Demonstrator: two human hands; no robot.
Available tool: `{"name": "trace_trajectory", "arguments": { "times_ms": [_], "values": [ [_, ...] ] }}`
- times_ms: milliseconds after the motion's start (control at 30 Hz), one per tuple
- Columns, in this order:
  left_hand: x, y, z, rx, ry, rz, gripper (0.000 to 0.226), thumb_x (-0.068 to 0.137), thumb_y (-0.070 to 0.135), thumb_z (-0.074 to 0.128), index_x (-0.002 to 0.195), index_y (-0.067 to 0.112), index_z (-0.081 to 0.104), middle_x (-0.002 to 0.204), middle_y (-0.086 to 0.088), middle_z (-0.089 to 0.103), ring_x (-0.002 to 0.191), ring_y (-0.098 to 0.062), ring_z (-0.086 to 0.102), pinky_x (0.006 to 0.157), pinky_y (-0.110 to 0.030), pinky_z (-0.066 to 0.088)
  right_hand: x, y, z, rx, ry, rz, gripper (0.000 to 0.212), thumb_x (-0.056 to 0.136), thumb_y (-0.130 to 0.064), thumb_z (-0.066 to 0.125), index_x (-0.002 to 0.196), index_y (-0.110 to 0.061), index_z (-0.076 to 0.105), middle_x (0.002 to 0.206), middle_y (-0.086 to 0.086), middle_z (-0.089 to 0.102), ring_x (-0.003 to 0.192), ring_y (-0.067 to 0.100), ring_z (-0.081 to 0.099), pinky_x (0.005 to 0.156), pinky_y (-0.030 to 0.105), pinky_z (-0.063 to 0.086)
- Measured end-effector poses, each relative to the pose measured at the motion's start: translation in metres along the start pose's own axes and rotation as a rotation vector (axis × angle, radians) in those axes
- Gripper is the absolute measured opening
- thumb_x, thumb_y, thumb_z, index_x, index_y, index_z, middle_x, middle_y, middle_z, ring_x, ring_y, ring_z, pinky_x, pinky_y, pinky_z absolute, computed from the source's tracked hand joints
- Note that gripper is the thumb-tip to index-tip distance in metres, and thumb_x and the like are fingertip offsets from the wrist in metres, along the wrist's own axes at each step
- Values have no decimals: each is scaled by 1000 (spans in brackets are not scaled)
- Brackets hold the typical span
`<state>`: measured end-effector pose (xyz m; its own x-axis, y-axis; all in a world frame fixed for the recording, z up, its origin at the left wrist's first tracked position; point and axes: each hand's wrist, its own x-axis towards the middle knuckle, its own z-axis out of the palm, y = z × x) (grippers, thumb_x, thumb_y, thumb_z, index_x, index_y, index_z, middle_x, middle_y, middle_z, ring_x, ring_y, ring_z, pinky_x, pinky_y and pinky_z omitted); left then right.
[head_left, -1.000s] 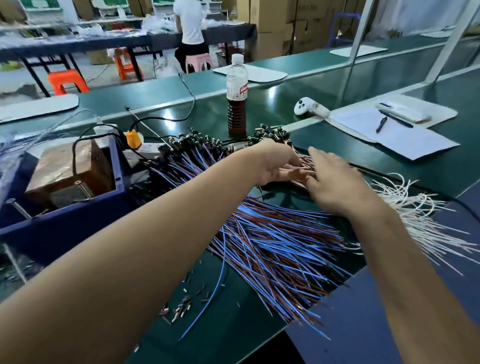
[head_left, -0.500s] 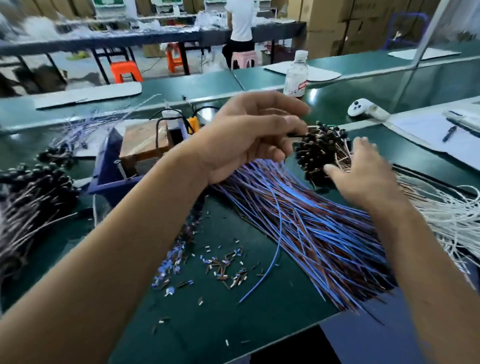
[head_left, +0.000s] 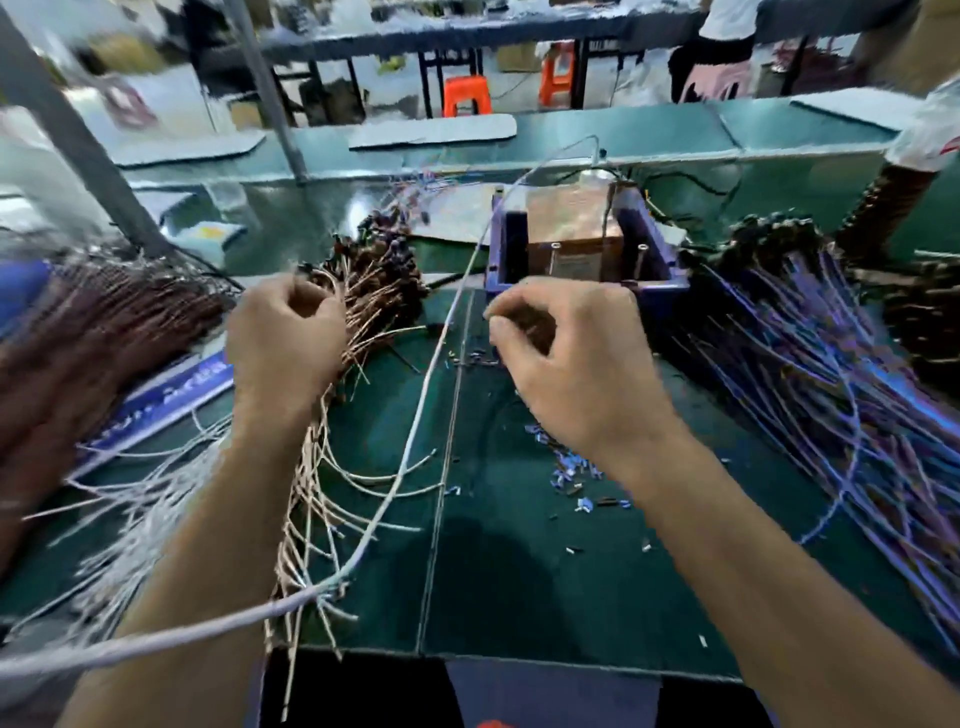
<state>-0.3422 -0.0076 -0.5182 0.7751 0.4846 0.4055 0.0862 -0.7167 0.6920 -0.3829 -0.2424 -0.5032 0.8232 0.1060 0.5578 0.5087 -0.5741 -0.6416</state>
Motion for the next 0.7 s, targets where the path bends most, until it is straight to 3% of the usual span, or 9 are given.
{"name": "trace_trajectory", "arguments": {
  "times_ms": [67, 133, 233, 333, 433, 500, 567, 700],
  "values": [
    [9, -26, -5, 252, 40, -19, 9, 86, 23, 69, 87, 15, 70, 89, -16, 73, 90, -37, 67, 76, -37, 45, 7, -13, 30, 15, -79, -28, 10, 94, -11, 70, 90, -11, 79, 80, -1, 76, 72, 14, 69, 74, 37, 57],
    [11, -39, 2, 369, -107, -13, 23, 87, 26, 72, 98, 7, 67, 100, -23, 70, 100, -40, 63, 86, -44, 47, 18, -22, 53, 27, -131, -42, 10, 94, -11, 69, 91, -11, 79, 81, 0, 76, 74, 17, 69, 75, 37, 57],
    [4, -49, 10, 347, -147, 56, 26, 90, 25, 73, 102, 5, 63, 103, -22, 63, 99, -39, 58, 85, -44, 43, 44, -31, 83, 71, -187, 34, 12, 93, -11, 68, 91, -11, 81, 82, 0, 77, 74, 15, 70, 74, 31, 58],
    [0, -51, 10, 279, -109, 70, 18, 90, 25, 72, 94, 11, 62, 98, -15, 63, 91, -32, 58, 75, -35, 38, 68, -25, 112, -20, -299, 166, 16, 94, -11, 64, 89, -10, 80, 85, 7, 76, 77, 26, 73, 78, 41, 63],
    [8, -49, 10, 233, -109, -3, 8, 89, 22, 65, 89, 15, 63, 94, -12, 67, 92, -32, 60, 73, -33, 38, 77, -20, 141, -154, -470, 234, 16, 94, -25, 70, 95, -10, 78, 96, 12, 76, 94, 31, 72, 90, 42, 59],
    [20, -46, 12, 201, -87, -83, 14, 90, 23, 58, 91, 12, 66, 96, -12, 70, 95, -34, 61, 74, -34, 39, 74, -20, 154, -205, -538, 235, 26, 92, -33, 75, 103, -9, 76, 105, 14, 75, 103, 31, 70, 93, 39, 57],
    [35, -44, 16, 231, -73, -130, 27, 93, 32, 56, 99, 8, 67, 103, -16, 70, 100, -37, 62, 78, -38, 44, 70, -20, 159, -198, -533, 221, 23, 92, -29, 76, 103, -9, 74, 105, 14, 75, 103, 33, 70, 91, 38, 58],
    [60, -36, 34, 414, -119, -104, 60, 92, 60, 58, 115, 5, 68, 119, -22, 67, 116, -40, 59, 98, -42, 46, 66, -21, 158, -221, -567, 198, 17, 90, -20, 68, 77, -12, 60, 82, 10, 62, 91, 39, 69, 71, 34, 50]
  ]
}}
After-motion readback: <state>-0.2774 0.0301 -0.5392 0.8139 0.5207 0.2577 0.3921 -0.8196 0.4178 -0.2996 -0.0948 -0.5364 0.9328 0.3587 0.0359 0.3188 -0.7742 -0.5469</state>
